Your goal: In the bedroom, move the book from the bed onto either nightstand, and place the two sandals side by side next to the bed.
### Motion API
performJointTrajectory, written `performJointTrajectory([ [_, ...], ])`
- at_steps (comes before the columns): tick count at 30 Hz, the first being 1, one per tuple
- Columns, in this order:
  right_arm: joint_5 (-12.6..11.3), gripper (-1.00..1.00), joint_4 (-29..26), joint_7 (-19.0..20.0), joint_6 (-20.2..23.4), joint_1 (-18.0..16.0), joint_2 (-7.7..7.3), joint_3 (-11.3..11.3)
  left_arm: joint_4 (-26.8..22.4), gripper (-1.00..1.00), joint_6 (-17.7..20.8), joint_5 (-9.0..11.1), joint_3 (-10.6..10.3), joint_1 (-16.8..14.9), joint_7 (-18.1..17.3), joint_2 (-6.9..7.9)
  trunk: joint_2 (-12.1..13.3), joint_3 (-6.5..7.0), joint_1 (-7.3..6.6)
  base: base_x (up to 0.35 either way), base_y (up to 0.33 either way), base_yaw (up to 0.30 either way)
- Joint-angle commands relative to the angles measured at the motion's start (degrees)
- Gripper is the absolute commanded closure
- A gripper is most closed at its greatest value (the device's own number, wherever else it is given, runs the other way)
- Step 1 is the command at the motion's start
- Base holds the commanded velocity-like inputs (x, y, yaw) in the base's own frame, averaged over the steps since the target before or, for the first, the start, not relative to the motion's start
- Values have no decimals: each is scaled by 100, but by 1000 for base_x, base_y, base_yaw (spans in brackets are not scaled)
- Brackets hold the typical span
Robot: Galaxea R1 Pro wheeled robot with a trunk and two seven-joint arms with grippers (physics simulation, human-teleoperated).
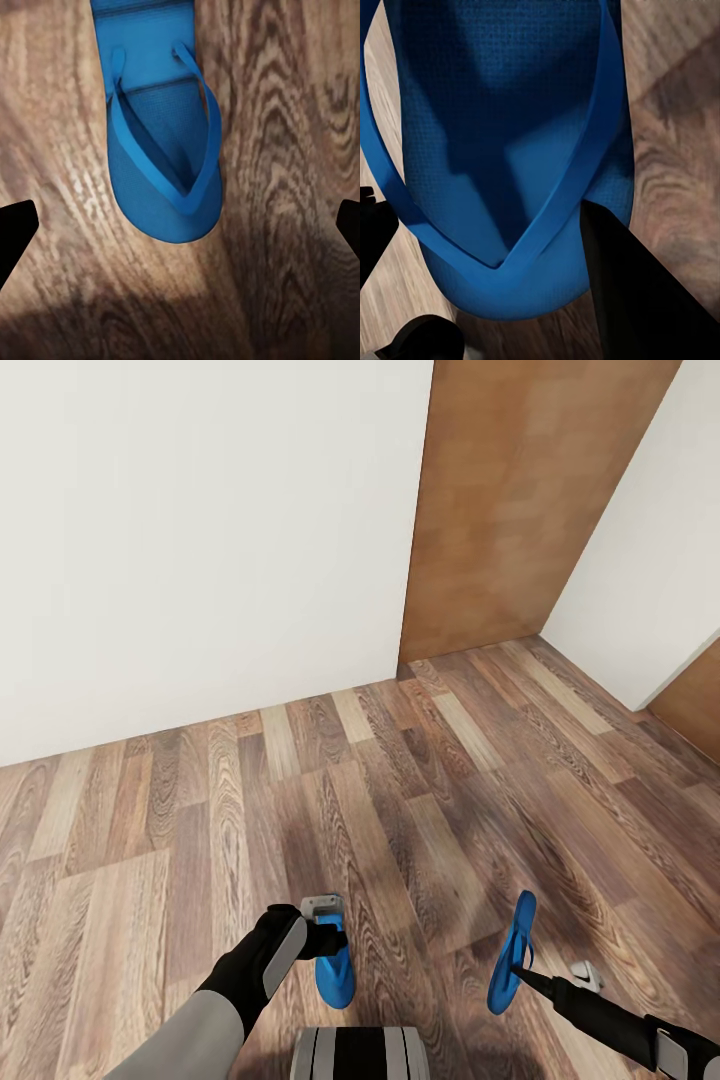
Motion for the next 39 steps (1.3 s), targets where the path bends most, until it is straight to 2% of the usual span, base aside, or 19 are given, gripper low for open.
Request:
performJointTrajectory([
  [1, -65, 100, 15, 19, 70, -8, 0, 41, -7, -100, 18, 59, -8, -2, 53, 0, -2, -4, -1, 0, 0, 0],
  [27, -63, 100, 15, 19, 70, -8, 0, 42, 2, -100, 9, 52, -1, -2, 76, 0, -2, -4, -1, 0, 0, 0],
  [39, -66, 100, 15, 19, 70, -8, 0, 42, 2, -100, 9, 52, -1, -2, 67, 0, -18, -270, 30, 0, 0, 0],
])
